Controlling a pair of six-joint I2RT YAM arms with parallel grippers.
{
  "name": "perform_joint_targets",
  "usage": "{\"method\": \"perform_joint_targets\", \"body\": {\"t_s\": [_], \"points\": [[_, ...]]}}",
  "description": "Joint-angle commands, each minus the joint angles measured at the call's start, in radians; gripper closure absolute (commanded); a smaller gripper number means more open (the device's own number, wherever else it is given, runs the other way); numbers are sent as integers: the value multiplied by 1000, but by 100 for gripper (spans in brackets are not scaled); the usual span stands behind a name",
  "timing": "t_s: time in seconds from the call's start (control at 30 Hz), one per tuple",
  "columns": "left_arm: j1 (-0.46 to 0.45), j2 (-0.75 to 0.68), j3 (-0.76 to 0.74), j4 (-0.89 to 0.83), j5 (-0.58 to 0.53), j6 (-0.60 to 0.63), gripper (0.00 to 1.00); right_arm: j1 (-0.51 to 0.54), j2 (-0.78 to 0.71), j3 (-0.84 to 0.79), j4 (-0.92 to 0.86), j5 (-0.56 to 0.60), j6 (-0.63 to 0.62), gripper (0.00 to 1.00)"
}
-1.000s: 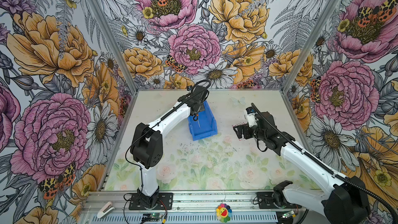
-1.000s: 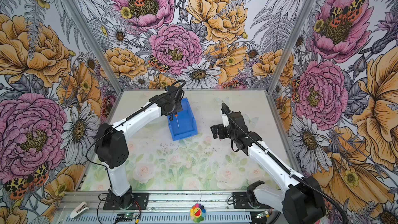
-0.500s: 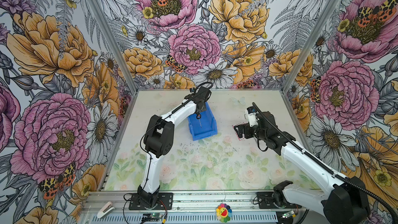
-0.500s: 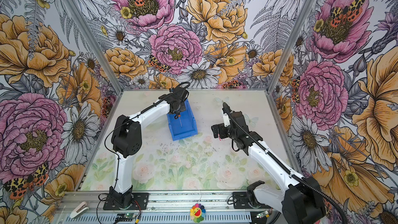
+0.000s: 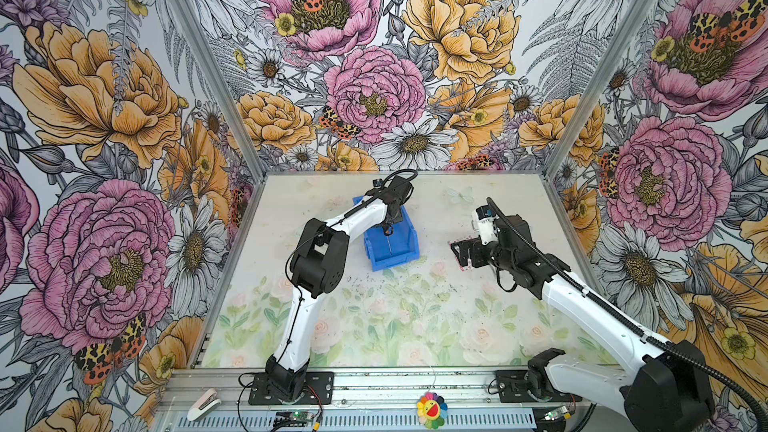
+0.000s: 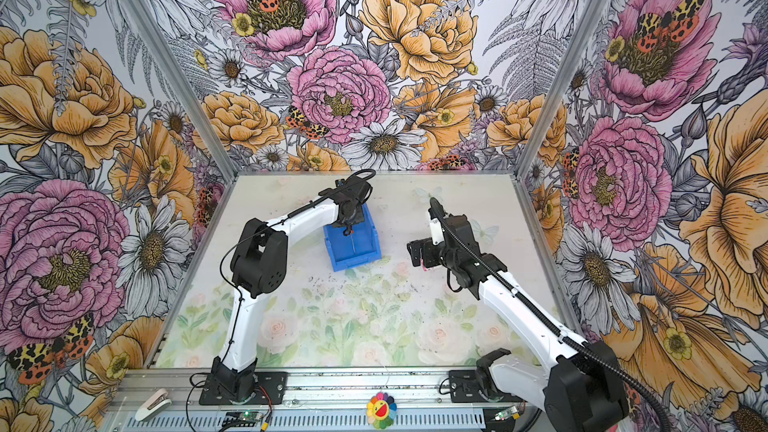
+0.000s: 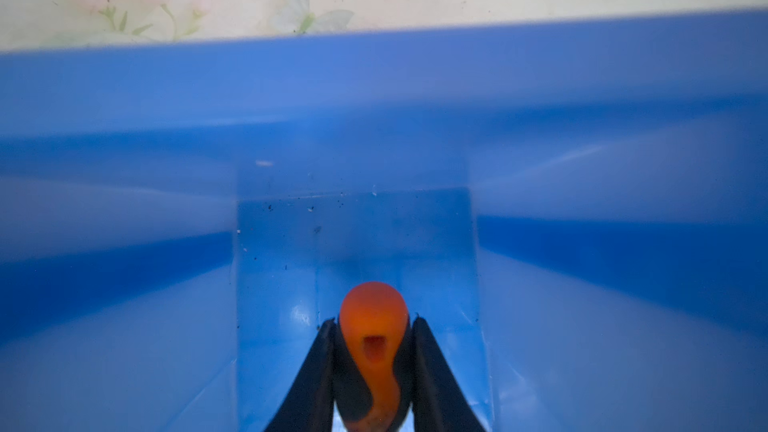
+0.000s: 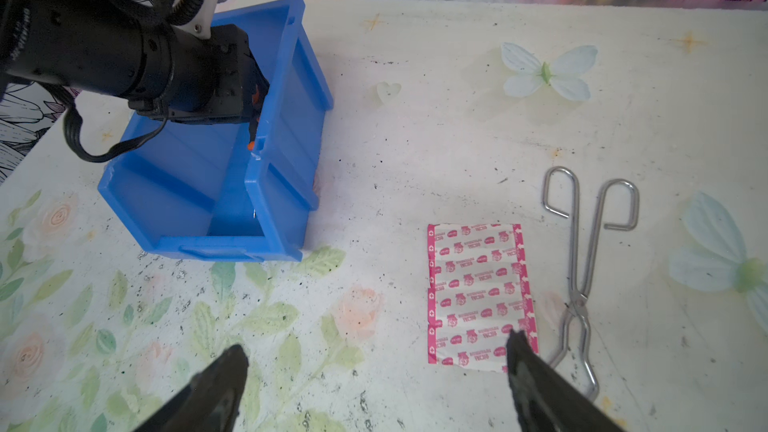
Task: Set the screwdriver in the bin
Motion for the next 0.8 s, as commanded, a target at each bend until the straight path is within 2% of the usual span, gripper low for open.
{"method": "perform_joint_targets", "body": {"t_s": [0.0, 0.27, 0.5, 0.77], "points": [[-6, 4, 11, 15, 18, -12, 95, -6, 9, 22, 11, -3, 4, 2], [-10, -10, 7, 14, 18, -5, 72, -6, -1, 20, 11, 4, 3, 2], [-31, -43, 15, 14, 1, 26, 61, -6, -20, 16, 9, 8, 0, 2], [-80, -149, -11, 12, -54, 65, 38, -5, -38, 13, 11, -5, 10, 2]]}}
